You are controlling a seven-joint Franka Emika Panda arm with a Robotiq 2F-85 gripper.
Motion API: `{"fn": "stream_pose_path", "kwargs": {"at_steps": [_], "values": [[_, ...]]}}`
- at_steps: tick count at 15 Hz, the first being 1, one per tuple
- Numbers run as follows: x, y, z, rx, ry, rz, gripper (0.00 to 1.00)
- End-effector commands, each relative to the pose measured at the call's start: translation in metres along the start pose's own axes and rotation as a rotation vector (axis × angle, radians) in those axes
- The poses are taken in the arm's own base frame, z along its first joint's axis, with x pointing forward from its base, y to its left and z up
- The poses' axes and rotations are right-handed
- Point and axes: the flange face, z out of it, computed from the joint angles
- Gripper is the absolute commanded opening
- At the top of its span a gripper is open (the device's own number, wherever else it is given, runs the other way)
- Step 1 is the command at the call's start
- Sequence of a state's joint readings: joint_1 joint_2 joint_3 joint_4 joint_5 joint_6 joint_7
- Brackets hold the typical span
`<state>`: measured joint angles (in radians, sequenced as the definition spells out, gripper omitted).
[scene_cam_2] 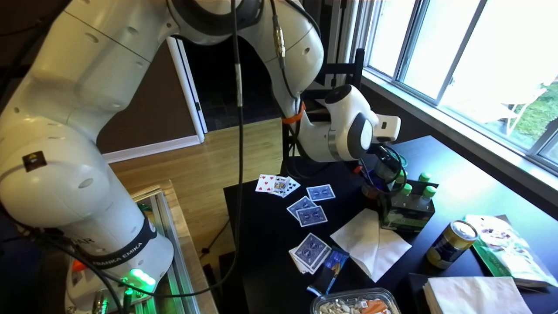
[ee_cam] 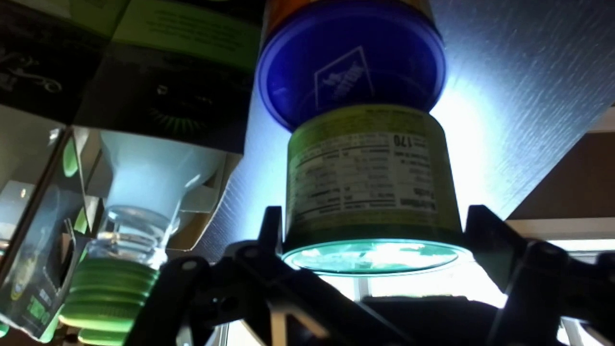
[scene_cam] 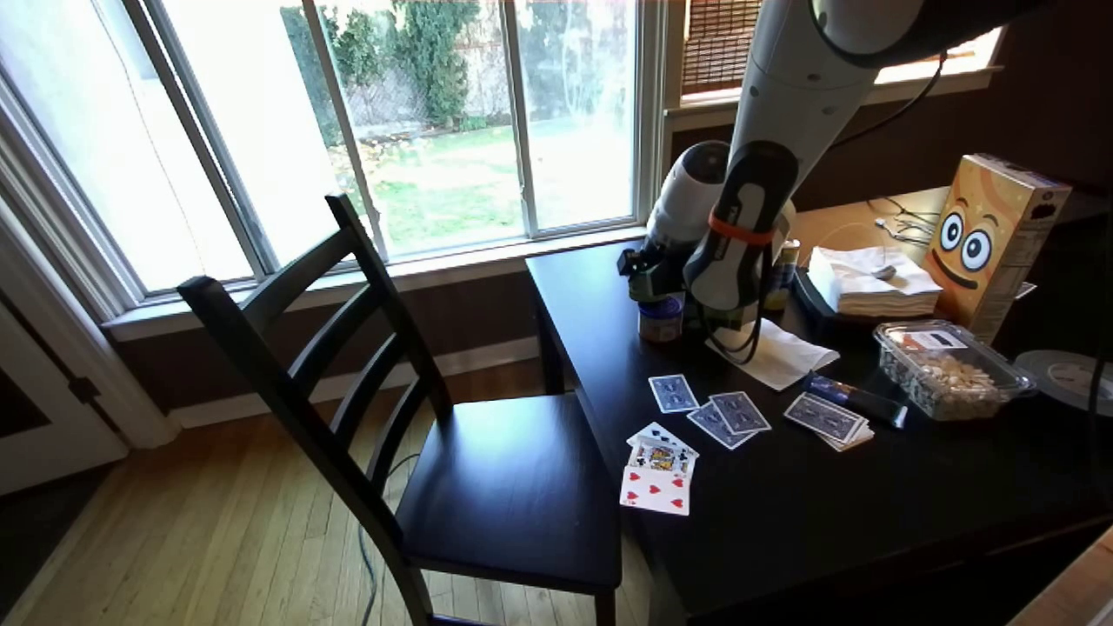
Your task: Move the small container with a green lid off the other small container and place it on the table
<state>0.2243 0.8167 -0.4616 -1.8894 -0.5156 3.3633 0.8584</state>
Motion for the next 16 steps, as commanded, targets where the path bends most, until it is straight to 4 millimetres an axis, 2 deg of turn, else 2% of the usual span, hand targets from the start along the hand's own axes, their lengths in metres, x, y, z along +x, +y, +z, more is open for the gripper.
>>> {"fn": "stream_pose_path", "kwargs": {"at_steps": [1, 5, 7, 12, 16], "values": [[0.011, -0.008, -0.007, 0.024, 0.077, -0.007, 0.69], [0.021, -0.019, -0.023, 0.069, 0.152, -0.012, 0.69], [0.022, -0.024, -0.023, 0.092, 0.176, -0.004, 0.69], [0.014, -0.027, -0.002, 0.137, 0.228, 0.035, 0.69], [-0.004, -0.034, 0.026, 0.153, 0.253, 0.042, 0.69]]}}
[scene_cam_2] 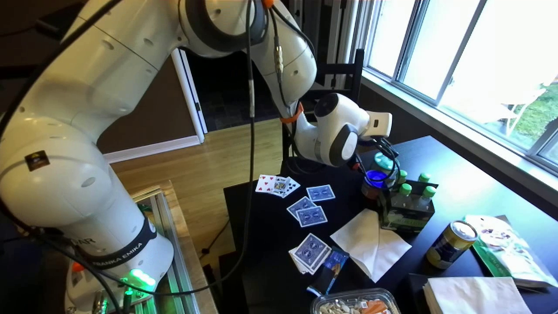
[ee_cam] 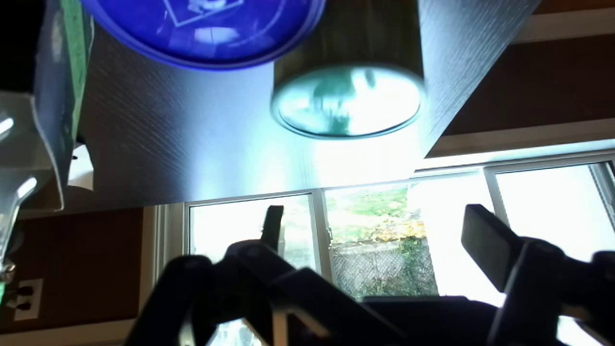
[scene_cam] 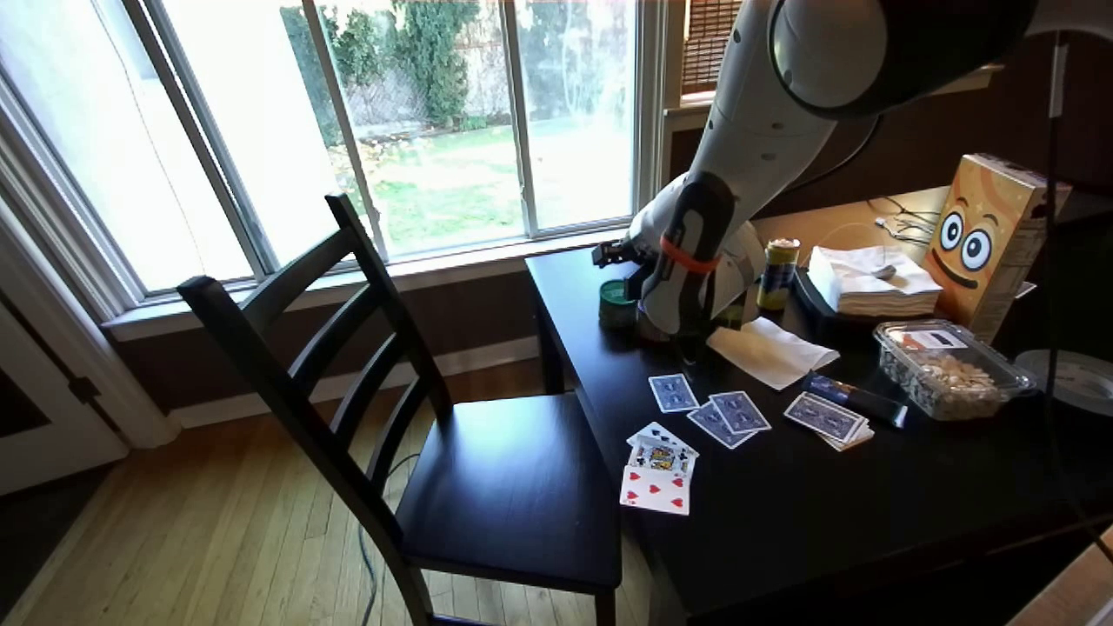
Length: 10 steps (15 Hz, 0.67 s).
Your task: Move the small container with a green lid off the other small container and place it on the table
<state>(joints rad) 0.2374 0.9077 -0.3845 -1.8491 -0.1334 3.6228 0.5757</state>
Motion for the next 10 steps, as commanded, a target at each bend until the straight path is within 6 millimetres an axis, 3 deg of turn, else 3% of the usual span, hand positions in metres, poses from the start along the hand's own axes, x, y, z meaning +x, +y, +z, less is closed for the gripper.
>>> {"fn": "stream_pose_path", "kwargs": {"at_steps": [1, 5, 9, 10], "values": [[-0.013, -0.001, 0.024, 0.031, 0.049, -0.003, 0.69], [-0.025, -0.005, 0.038, 0.056, 0.038, -0.021, 0.69], [-0.016, -0.001, 0.034, 0.042, 0.024, -0.031, 0.69], [-0.012, -0.002, 0.028, 0.038, 0.014, -0.029, 0.99]]}}
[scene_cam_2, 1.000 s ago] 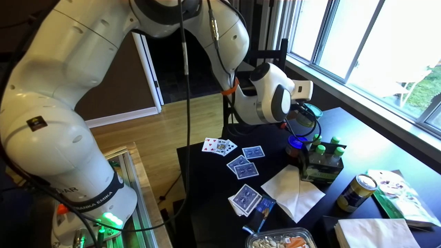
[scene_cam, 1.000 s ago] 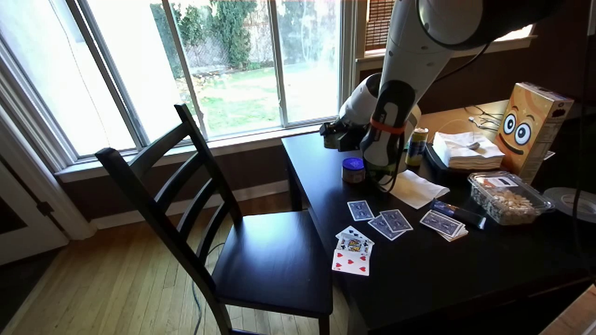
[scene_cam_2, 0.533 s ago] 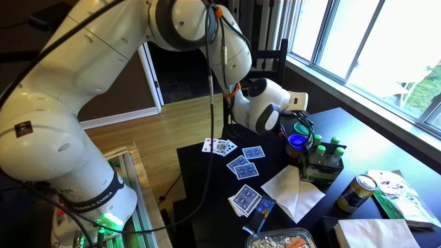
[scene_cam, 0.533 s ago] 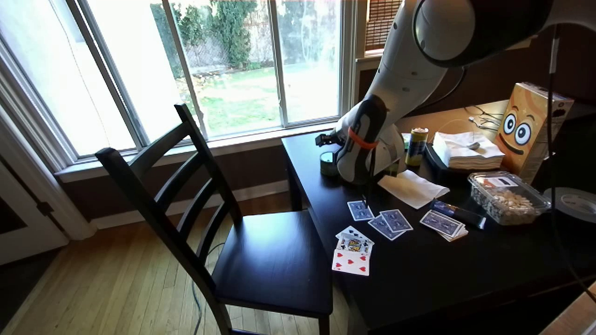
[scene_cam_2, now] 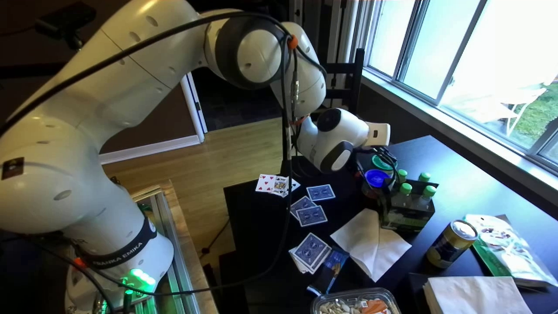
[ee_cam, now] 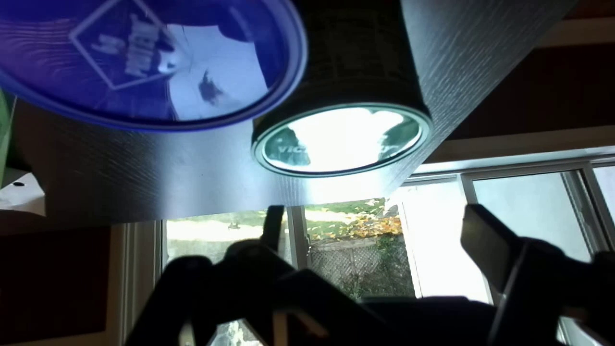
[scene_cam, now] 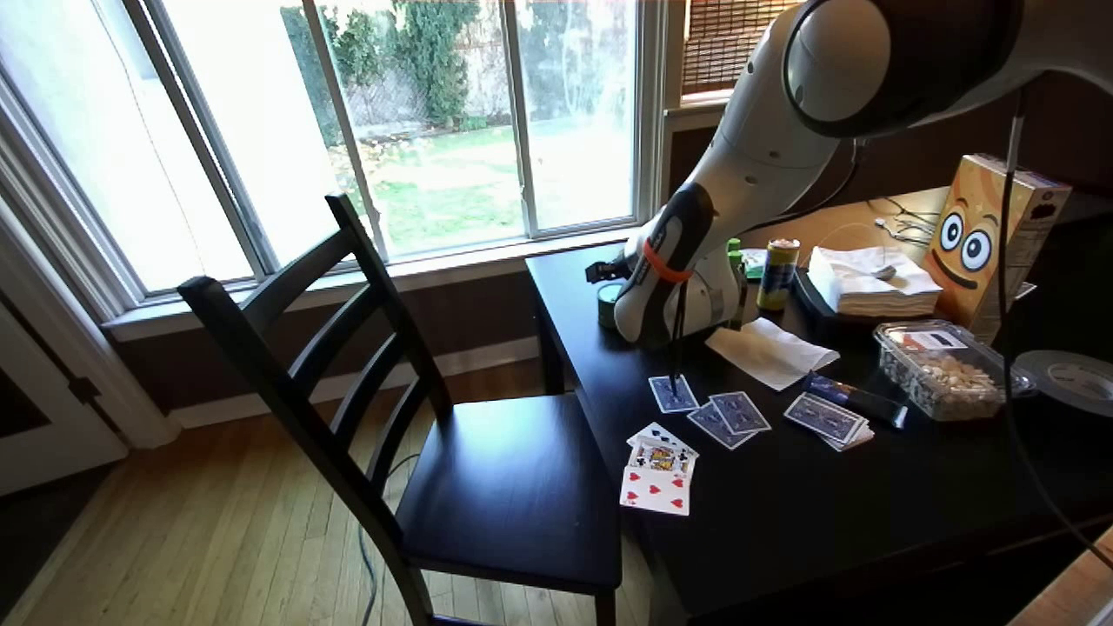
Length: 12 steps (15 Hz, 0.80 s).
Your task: Move the small container with a green lid off the other small container and place it on the table
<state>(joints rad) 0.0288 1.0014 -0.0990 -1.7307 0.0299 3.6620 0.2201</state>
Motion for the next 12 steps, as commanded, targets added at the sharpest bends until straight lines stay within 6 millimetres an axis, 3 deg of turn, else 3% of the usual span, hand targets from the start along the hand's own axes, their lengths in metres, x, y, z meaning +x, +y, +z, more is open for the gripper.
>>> {"fn": "stream_pose_path", "kwargs": {"at_steps": [1, 5, 7, 12], "values": [[0.015, -0.002, -0.01, -0.024, -0.006, -0.001, 0.99], [0.036, -0.014, -0.049, -0.074, -0.046, 0.036, 1.0], [0.046, -0.02, -0.08, -0.114, -0.077, 0.07, 1.0], [0.051, -0.019, -0.148, -0.202, -0.291, 0.113, 1.0]]}}
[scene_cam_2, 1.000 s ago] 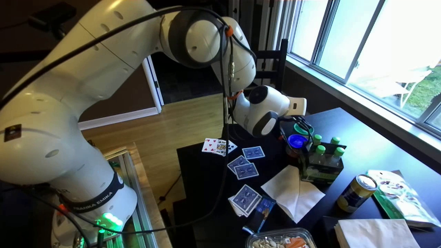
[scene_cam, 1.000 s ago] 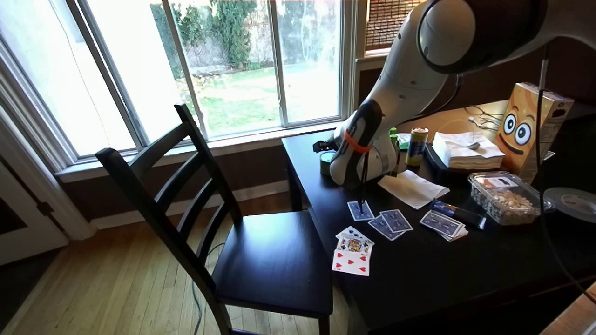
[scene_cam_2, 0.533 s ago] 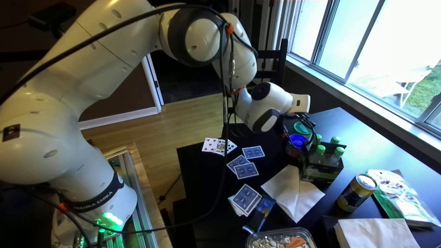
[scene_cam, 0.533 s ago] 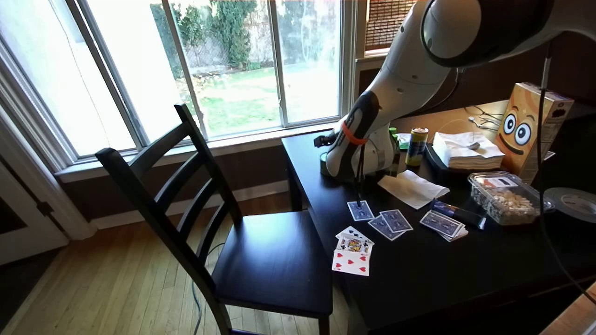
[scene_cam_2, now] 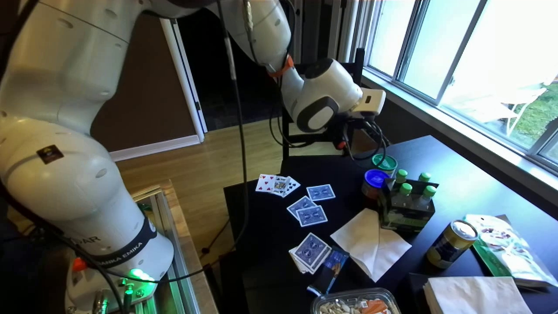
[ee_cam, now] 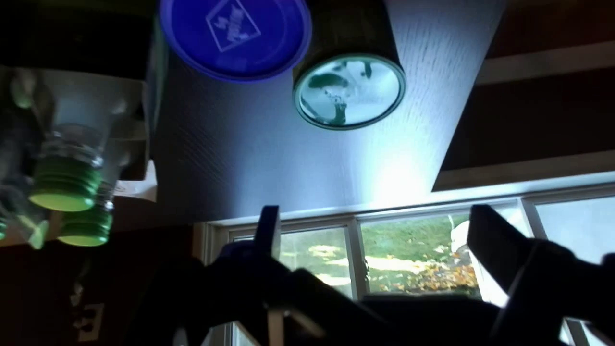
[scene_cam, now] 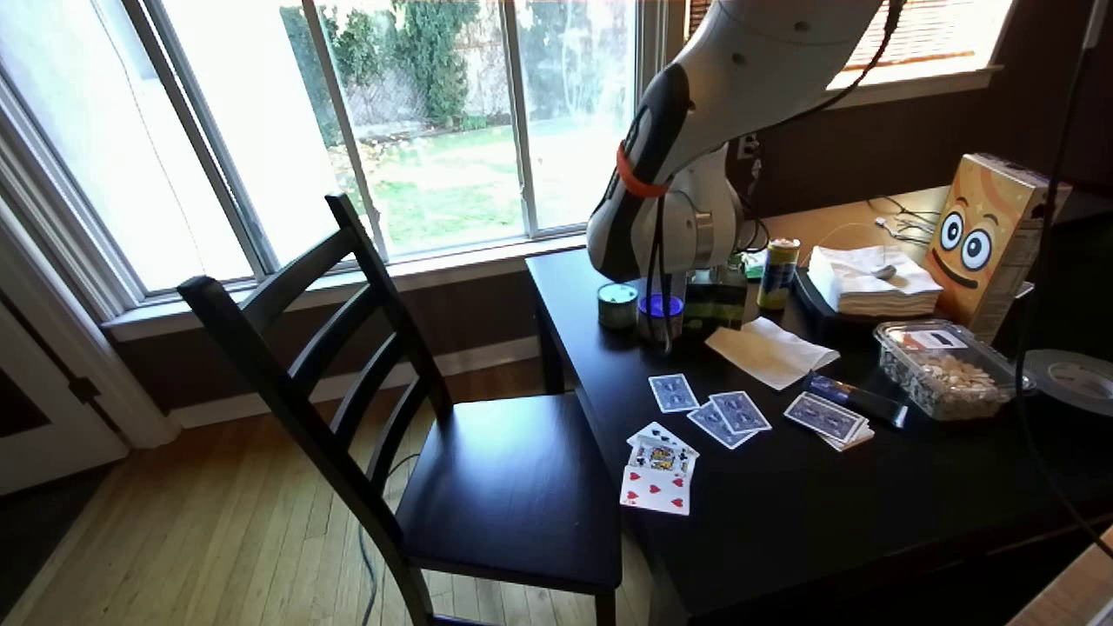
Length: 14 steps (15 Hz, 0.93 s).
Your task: Move the small container with a green lid off the other small container and place it on the table
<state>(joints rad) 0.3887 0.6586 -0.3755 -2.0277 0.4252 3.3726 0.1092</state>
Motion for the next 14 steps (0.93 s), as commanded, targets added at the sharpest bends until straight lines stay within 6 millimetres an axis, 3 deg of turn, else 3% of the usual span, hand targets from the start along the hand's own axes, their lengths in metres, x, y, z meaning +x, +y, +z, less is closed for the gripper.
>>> {"fn": "stream_pose_path", "kwargs": {"at_steps": [1, 5, 8, 14], "values": [[-0.011, 0.019, -0.058, -0.058, -0.19, 0.016, 1.0], [-0.007, 0.031, -0.093, -0.087, -0.426, -0.01, 1.0], [0.008, 0.04, -0.111, -0.101, -0.579, 0.004, 1.0], [0.013, 0.041, -0.101, -0.104, -0.538, -0.016, 1.0]]}}
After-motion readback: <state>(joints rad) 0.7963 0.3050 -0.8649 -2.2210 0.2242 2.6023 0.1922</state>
